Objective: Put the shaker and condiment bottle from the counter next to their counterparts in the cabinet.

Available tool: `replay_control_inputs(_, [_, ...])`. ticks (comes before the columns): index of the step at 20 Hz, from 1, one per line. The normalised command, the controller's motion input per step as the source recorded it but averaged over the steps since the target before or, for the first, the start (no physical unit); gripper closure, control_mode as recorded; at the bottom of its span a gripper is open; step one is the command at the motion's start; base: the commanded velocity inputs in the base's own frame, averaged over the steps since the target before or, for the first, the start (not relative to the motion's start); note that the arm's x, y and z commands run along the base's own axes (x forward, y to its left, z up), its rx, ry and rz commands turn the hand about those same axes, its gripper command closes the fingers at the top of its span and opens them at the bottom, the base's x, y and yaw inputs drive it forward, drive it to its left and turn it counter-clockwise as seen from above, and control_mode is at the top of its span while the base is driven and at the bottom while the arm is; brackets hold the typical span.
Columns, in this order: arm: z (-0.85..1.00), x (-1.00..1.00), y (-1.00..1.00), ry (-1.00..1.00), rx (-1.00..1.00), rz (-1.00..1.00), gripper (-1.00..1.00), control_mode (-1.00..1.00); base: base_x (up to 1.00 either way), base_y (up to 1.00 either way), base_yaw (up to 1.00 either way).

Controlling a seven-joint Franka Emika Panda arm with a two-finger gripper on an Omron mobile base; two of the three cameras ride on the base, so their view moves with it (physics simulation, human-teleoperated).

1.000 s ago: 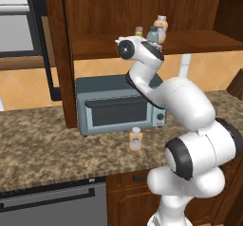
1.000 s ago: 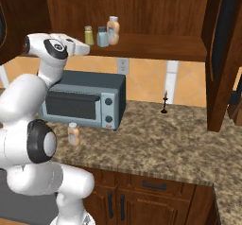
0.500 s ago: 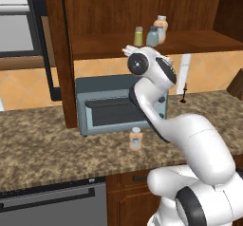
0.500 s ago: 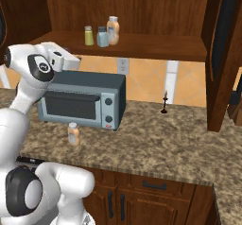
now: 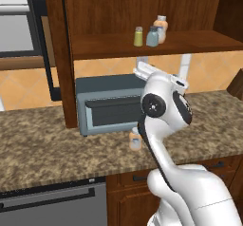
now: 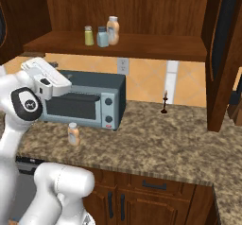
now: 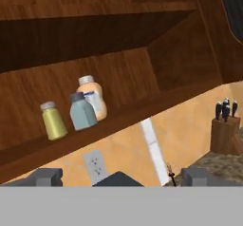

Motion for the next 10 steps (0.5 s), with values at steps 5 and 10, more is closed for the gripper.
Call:
replay_control_inputs(5, [-0.16, -0.04, -0.51, -0.07, 0.00, 0.19, -1.00, -1.00, 0.00, 0.00, 0.00])
replay_control_inputs(10, [-0.27, 0.00, -0.50, -0.07, 0.00, 0.39, -1.00, -1.00, 0.00, 0.00, 0.00])
